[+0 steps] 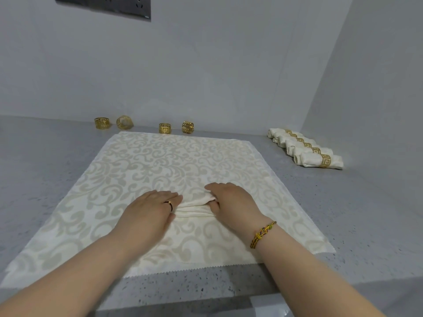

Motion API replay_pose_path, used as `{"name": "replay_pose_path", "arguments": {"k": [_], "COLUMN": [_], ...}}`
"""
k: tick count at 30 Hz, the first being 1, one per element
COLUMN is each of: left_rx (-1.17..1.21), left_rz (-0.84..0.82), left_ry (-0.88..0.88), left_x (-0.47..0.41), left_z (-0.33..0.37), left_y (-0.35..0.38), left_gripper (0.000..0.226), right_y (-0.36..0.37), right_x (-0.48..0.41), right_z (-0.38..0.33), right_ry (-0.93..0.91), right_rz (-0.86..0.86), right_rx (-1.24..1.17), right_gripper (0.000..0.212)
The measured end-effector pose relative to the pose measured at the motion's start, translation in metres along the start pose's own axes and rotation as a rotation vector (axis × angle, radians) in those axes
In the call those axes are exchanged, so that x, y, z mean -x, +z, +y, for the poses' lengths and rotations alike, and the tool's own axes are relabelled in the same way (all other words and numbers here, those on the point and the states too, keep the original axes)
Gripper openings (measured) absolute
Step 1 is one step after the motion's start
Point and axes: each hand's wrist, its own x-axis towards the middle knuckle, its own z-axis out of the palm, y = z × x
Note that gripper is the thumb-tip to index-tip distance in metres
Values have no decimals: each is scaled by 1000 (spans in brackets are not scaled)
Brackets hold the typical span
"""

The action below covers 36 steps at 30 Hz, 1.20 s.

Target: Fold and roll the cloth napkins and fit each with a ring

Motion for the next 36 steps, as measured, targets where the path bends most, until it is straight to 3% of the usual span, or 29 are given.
{"name": "replay_pose_path", "arguments": {"k": [6, 10, 16, 21, 26, 30, 33, 36], "left_rx": [155, 196, 258, 99, 309, 712, 678, 709], "left_rz": [-10, 3, 39, 61, -6, -228, -334, -327], "left_ry": [-105, -124, -121, -41, -173, -276, -286, -333], "left_x": [-1, 0, 0, 0, -9, -14, -15, -11], "left_z": [4, 1, -2, -7, -9, -26, -28, -26], "left_y": [-2, 2, 8, 7, -5, -32, -34, -22], "left_gripper": [44, 44, 42, 40, 44, 12, 9, 7], "right_y": [1, 1, 4, -2, -12, -25, -22, -9], "right_x": [5, 18, 27, 12, 6, 5, 6, 4], "right_z": [7, 12, 14, 5, 7, 8, 2, -6], "right_ry": [-45, -98, -253, -160, 37, 227, 282, 248], "right_rz": [-58, -11, 122, 11, -19, -199, -278, -220], "right_rx": [-75, -146, 83, 43, -446, -885, -791, -614], "right_gripper": [39, 43, 48, 40, 28, 20, 20, 27]}}
